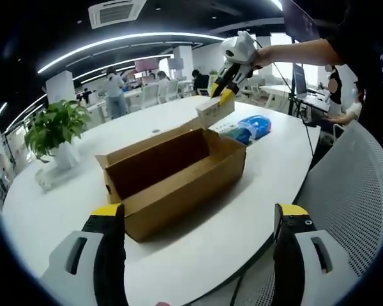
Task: Operate the shoe box by opening the lid, removing the specified soft item, and placing it in the target area until the item is outside and the box remains undamaged.
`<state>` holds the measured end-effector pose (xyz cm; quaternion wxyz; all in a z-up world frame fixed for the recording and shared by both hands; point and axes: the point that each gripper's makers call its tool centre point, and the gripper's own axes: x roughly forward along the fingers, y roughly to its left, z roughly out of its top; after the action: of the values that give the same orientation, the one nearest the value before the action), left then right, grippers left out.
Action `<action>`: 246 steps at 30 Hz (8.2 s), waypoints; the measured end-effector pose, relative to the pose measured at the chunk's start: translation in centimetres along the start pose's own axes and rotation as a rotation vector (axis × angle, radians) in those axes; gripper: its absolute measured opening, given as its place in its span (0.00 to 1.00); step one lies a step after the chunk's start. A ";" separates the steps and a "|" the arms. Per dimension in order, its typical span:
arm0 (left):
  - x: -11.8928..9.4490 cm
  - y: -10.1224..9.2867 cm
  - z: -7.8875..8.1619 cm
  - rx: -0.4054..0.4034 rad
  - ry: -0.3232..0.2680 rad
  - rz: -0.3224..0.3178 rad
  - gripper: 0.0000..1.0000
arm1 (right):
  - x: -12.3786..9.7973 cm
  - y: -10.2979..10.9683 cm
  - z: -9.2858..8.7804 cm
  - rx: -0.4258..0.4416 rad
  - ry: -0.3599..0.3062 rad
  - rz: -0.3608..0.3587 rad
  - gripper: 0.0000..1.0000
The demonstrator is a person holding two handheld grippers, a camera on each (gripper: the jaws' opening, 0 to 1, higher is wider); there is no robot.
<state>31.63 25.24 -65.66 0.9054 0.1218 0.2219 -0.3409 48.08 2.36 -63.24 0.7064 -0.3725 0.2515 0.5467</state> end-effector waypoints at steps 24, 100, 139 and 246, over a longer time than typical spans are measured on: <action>0.1 -0.1 -0.6 -0.004 0.028 -0.005 0.96 | -1.1 -2.5 -6.2 0.038 0.079 -0.059 0.15; 0.4 0.2 -1.3 -0.011 0.071 0.010 0.93 | -1.9 -4.3 -22.3 0.044 0.429 -0.040 0.15; 0.4 0.3 -1.3 0.000 0.078 0.013 0.93 | -4.2 -5.2 -24.4 0.055 0.476 -0.142 0.19; 7.7 7.7 5.3 0.315 0.270 -0.240 0.59 | -7.9 12.7 -5.5 0.769 -0.110 -0.559 0.99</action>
<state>43.67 24.60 -64.26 0.7904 0.2789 0.2978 -0.4570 33.97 -5.04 -63.67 0.9254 -0.1079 0.2877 0.2218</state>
